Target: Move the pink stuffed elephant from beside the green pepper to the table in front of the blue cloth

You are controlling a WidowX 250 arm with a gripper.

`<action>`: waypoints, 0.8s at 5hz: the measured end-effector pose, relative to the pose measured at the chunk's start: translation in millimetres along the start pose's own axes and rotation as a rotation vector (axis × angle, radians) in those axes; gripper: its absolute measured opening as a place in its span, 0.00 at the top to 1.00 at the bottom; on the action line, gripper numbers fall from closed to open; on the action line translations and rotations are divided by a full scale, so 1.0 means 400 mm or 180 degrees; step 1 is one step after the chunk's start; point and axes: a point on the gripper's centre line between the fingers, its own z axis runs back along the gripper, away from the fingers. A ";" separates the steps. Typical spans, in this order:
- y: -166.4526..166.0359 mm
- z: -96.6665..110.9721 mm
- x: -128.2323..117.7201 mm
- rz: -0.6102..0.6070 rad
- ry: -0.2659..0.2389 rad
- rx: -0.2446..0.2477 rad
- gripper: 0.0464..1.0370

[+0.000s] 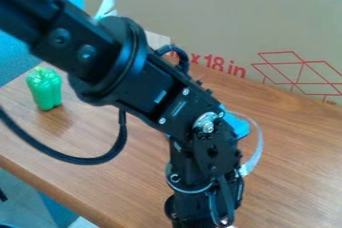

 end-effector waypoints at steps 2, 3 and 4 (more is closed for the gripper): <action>0.084 -0.008 0.026 0.0201 -0.0117 0.0009 0.81; 0.087 -0.002 0.037 0.0193 -0.0167 -0.0074 0.74; 0.075 -0.001 0.036 0.0140 -0.0179 -0.0213 0.48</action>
